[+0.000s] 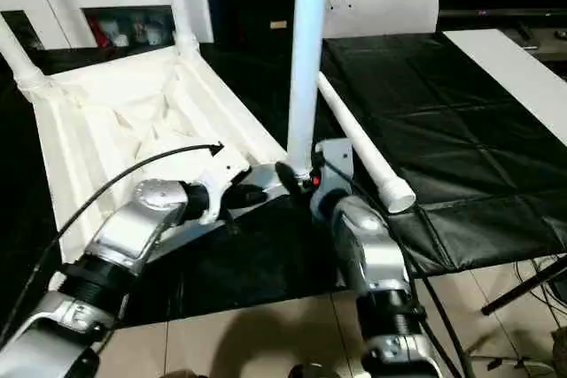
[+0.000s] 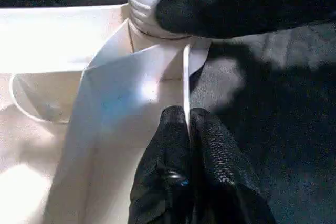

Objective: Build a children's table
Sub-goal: Rotate leg to tighten

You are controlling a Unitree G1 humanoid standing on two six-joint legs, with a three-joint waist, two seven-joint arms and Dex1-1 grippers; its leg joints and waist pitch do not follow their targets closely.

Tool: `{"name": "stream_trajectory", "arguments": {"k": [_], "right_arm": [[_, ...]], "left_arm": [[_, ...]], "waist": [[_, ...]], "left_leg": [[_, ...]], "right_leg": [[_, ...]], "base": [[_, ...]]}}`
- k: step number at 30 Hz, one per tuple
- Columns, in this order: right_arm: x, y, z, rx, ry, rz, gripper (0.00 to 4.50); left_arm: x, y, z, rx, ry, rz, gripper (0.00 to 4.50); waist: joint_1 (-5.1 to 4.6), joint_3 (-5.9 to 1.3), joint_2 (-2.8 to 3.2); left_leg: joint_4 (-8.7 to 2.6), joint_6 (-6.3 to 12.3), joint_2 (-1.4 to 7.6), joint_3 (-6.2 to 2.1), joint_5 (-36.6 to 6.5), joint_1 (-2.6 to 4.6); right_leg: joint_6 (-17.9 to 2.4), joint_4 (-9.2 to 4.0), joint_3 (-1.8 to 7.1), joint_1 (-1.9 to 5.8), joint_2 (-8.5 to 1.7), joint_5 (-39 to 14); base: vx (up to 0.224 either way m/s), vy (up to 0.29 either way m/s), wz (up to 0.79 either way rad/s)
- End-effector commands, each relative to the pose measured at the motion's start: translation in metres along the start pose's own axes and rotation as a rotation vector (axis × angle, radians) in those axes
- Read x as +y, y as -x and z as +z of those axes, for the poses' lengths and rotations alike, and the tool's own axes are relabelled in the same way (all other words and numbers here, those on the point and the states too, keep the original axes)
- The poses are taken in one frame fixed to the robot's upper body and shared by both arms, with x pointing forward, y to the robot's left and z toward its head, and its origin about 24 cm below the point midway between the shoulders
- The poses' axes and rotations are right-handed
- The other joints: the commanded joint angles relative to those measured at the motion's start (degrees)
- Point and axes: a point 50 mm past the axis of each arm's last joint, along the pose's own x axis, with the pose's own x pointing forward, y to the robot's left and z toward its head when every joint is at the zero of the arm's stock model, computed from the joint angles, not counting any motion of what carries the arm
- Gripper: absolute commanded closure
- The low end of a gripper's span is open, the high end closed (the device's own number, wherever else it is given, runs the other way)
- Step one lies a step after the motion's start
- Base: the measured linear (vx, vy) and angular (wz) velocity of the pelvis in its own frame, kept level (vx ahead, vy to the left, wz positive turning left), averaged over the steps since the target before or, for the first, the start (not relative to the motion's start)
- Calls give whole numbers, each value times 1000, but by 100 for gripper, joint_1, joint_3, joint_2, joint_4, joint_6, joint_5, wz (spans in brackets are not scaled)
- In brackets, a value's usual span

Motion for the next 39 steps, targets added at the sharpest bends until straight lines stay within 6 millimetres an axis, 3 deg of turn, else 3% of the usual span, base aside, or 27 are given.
{"name": "stream_trajectory", "arguments": {"k": [1,2,8,12,13,15,19,24,28,32,39], "right_arm": [[9,4,-7,20,32,96,31],[5,10,-8,24,54,107,31],[-6,40,-9,36,101,211,15],[-4,53,-11,55,131,286,15],[-4,54,-11,59,144,296,0],[0,58,-13,87,128,331,0],[7,61,-17,126,154,398,0],[11,59,-15,103,170,426,0],[11,58,-12,93,165,420,0],[9,58,-12,99,170,423,0],[9,58,-13,96,177,409,0]], "left_arm": [[2,9,12,-48,-117,-38,450],[4,13,8,-43,-136,-54,450],[17,35,-10,-2,-145,-85,450],[27,42,-11,-15,-36,-44,450],[28,42,-11,-20,-22,-35,406],[28,40,-8,-37,-4,-31,389],[27,36,-8,-44,-33,3,351],[26,28,-10,-10,-30,24,351],[24,26,-14,30,-42,2,351],[22,25,-15,39,-38,-17,351],[16,22,-12,-3,30,-77,351]], "waist": [[78,-428,35],[88,-418,25],[149,-412,87],[171,-394,37],[170,-391,24],[172,-391,3],[174,-385,6],[175,-376,27],[173,-381,-12],[182,-373,-12],[181,-394,50]], "left_leg": [[-357,453,409,-207,-465,-9],[-368,404,420,-214,-536,-4],[-394,260,445,-203,-771,57],[-398,225,439,-199,-912,65],[-397,226,435,-198,-897,56],[-391,277,416,-202,-827,35],[-378,317,394,-203,-844,34],[-383,282,398,-215,-982,65],[-388,278,403,-228,-975,50],[-382,277,386,-222,-968,47],[-387,255,407,-238,-947,45]], "right_leg": [[-668,-433,484,388,-647,-1376],[-585,-451,481,391,-634,-1491],[-569,-463,495,345,-618,-1587],[-519,-512,477,351,-627,-1890],[-510,-512,474,354,-624,-1926],[-453,-521,466,364,-620,-2032],[-279,-589,433,351,-613,-2348],[-150,-644,403,325,-594,-2551],[-146,-628,411,338,-612,-2503],[-112,-649,405,338,-620,-2631],[-199,-623,412,347,-621,-2373]], "base": [[0,0,0],[0,0,0],[0,0,0],[0,0,0],[0,0,0],[0,0,0],[0,0,0],[0,0,0],[0,0,0],[0,0,0],[0,0,0]]}}
